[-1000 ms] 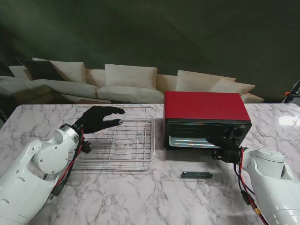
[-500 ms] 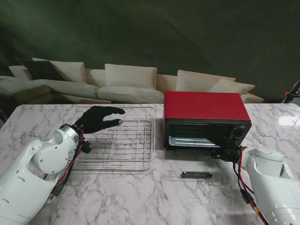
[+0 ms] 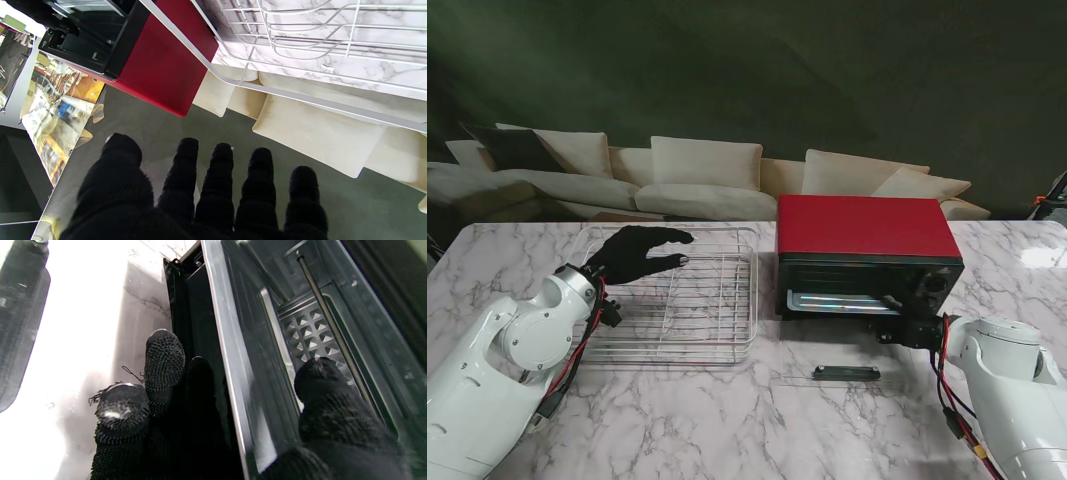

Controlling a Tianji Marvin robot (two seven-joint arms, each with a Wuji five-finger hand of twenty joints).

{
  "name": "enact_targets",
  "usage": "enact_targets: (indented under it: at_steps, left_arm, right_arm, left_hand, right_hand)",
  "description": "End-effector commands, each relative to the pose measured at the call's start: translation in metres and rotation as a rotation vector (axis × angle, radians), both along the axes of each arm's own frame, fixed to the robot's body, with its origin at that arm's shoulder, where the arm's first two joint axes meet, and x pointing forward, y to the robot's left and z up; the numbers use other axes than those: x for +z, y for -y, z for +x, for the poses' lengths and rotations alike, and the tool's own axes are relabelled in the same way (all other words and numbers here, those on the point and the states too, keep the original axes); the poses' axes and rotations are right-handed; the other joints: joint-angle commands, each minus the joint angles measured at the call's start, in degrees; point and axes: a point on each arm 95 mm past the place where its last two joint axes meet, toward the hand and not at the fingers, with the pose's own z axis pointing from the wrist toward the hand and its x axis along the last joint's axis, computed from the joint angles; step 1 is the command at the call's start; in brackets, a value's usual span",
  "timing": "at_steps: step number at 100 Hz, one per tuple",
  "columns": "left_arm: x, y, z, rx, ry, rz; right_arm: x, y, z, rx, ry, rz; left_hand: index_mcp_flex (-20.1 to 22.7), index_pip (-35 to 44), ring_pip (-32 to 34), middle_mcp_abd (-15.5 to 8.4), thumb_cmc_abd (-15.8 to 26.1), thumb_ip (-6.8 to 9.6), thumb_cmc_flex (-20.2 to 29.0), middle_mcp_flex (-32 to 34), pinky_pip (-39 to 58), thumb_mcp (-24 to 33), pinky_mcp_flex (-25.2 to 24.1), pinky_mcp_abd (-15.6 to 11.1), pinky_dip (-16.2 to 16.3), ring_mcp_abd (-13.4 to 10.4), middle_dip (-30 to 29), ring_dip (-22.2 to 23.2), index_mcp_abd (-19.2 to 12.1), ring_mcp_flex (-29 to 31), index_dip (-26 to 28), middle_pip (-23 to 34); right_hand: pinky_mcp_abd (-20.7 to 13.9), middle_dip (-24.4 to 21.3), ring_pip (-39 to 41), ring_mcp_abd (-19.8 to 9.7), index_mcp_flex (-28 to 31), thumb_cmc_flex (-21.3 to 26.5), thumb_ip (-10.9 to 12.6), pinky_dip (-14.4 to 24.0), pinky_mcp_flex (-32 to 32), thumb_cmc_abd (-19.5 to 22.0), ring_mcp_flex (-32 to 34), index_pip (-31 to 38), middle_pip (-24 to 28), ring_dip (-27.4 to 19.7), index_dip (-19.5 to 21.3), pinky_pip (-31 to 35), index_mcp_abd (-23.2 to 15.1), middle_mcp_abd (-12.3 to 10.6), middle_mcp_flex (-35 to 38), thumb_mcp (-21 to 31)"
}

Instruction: Slide the trays into the oven

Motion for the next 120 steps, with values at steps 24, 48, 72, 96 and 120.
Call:
enact_targets:
  at_steps: [24, 48, 72, 96, 120]
  left_arm:
    - [-0.003, 0.000, 0.000, -0.001, -0.013, 0.005]
    - [-0.003, -0.001, -0.001, 0.001, -0.014, 0.006]
    - [-0.004, -0.001, -0.001, 0.004, -0.015, 0.005]
    - [-0.005, 0.000, -0.001, 0.004, -0.017, 0.006]
    - [-0.005, -0.001, -0.001, 0.006, -0.017, 0.006]
  right_arm:
    - [-0.006, -0.003, -0.011, 0.025, -0.018, 0.033]
    - [-0.005, 0.001, -0.019, 0.015, -0.019, 0.065]
    - [-0.001, 0.005, -0.030, 0.005, -0.011, 0.094]
    - [-0.002, 0.010, -0.038, -0.011, -0.010, 0.106]
    - [-0.002, 0.015, -0.046, -0.019, -0.008, 0.103]
  left_hand:
    - [1.33, 0.16, 0.25, 0.08, 2.64, -0.98, 1.51, 1.19, -1.53, -1.62, -1.00, 1.45, 1.19, 0.11, 0.30, 0.75, 0.63, 0.99, 0.46, 0.21]
    - [1.34, 0.16, 0.27, 0.08, 2.61, -0.98, 1.56, 1.18, -1.54, -1.60, -0.98, 1.48, 1.20, 0.08, 0.30, 0.75, 0.67, 1.03, 0.46, 0.22]
    - [1.39, 0.19, 0.30, 0.09, 2.57, -0.97, 1.56, 1.24, -1.56, -1.59, -1.01, 1.43, 1.20, 0.09, 0.32, 0.77, 0.66, 1.08, 0.46, 0.25]
    - [1.33, 0.17, 0.28, 0.06, 2.62, -0.97, 1.61, 1.19, -1.58, -1.59, -1.03, 1.50, 1.20, 0.07, 0.31, 0.77, 0.64, 1.03, 0.46, 0.24]
    - [1.31, 0.17, 0.28, 0.17, 2.63, -0.97, 1.58, 1.13, -1.57, -1.60, -1.02, 1.46, 1.22, 0.14, 0.30, 0.77, 0.69, 1.04, 0.46, 0.21]
  right_hand:
    - [6.68, -2.25, -3.91, 1.21, -3.18, -4.90, 0.39, 1.96, -7.56, -2.42, -4.43, -4.79, -3.59, 0.98, 0.52, -8.93, 1.50, 0.61, -5.09, -3.58]
    - [9.42, -2.43, -8.15, 2.45, -2.72, -4.57, 0.57, 1.74, -10.48, 0.85, -6.37, -7.19, -4.25, 0.19, 0.91, -13.99, 2.11, 1.38, -5.25, -5.27]
    - [12.85, -5.74, -17.37, 4.07, -1.16, -3.28, 1.30, 0.12, -13.52, 4.90, -7.78, -9.84, -9.37, -2.66, 0.73, -19.48, 3.72, 3.05, -4.66, -8.40]
    - [12.24, -7.54, -18.74, 5.75, 2.17, -2.96, 1.44, -0.77, -13.14, 5.30, -5.94, -12.20, -10.82, -2.93, 0.25, -20.66, 7.38, 5.64, -2.54, -9.22]
    - [11.63, -6.99, -17.61, 7.04, 4.40, -2.87, 1.50, -1.47, -10.38, 5.35, -3.23, -13.21, -8.85, -2.54, 1.52, -19.74, 8.82, 7.06, -0.36, -9.53]
